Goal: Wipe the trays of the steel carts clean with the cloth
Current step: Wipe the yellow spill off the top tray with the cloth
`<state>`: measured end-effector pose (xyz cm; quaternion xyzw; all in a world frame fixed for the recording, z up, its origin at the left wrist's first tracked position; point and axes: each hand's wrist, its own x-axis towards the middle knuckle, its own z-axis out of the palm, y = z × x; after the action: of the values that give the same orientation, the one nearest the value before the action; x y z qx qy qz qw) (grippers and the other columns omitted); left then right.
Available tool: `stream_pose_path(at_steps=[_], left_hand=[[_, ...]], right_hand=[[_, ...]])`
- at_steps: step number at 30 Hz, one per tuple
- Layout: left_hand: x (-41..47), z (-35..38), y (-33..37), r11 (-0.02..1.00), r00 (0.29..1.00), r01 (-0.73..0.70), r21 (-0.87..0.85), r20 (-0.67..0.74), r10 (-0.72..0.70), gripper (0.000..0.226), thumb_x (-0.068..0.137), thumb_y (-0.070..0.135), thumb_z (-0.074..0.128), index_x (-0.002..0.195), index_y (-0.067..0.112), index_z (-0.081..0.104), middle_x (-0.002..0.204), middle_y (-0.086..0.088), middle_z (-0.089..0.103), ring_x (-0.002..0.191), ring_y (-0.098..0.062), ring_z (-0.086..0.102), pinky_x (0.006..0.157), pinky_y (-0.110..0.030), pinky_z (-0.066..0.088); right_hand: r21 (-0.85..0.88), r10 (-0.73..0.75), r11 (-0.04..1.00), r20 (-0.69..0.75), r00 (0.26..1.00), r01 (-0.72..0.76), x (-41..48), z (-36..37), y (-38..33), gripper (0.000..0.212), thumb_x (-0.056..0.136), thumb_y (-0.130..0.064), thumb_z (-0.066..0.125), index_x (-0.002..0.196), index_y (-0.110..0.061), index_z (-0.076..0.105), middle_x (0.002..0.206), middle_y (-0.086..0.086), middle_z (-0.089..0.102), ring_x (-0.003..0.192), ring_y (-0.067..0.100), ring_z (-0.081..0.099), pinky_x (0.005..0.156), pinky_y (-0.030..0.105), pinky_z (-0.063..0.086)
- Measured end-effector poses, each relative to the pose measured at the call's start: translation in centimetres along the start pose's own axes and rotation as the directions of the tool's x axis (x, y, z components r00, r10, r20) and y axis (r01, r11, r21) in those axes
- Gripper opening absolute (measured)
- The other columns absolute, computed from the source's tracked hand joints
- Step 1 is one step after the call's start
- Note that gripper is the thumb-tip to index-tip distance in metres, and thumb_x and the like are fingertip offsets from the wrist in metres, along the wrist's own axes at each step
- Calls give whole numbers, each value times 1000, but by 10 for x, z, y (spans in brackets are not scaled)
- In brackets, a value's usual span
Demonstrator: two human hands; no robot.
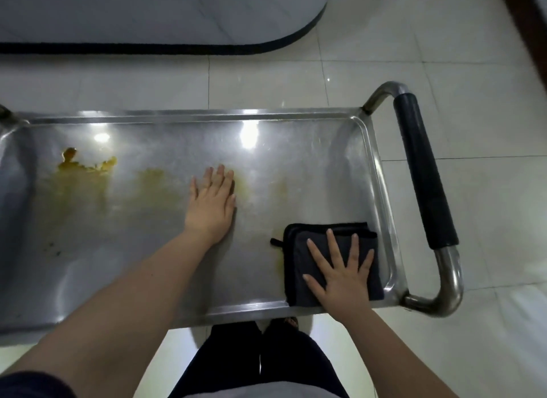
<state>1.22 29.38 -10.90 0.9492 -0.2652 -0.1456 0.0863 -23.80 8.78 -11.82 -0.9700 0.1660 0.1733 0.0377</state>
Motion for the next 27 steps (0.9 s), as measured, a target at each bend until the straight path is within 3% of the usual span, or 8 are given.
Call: stream_pose_path(at_steps=[10,16,21,27], left_hand=[[70,-9,-22,997,998,-5,80,62,0,56,104,42,20,156,28,5,164,0,-2,150,-25,-7,118,-54,-5],[70,-2,-29,998,999,-28,63,18,27,56,100,47,10,152,34,-6,162,5,-9,149,-19,-12,119,-52,-9],[73,-2,-31,998,1000,-19,52,-4,20,58,96,51,7,151,35,-4,162,6,-3,150,-19,-6,119,-51,-7],[73,-3,-31,998,1000,-16,62,-10,17,60,94,49,5,150,34,-7,162,5,-5,148,-15,-11,119,-50,-8]], right_hand=[[25,-16,1000,33,999,15,31,-14,-9,68,92,-73,21,153,-45,15,164,1,11,146,49,-1,107,76,4],[81,10,997,-33,999,-7,186,-61,-24,68,84,-80,1,143,-56,-22,161,-10,-22,143,41,-26,107,69,-17],[111,22,994,-1,1000,-22,286,-94,-50,69,85,-79,10,145,-56,-15,161,-11,-23,143,44,-25,104,72,-17],[95,-47,994,-21,999,48,252,-82,-53,70,84,-79,4,145,-54,-19,161,-11,-22,142,43,-27,106,71,-16]])
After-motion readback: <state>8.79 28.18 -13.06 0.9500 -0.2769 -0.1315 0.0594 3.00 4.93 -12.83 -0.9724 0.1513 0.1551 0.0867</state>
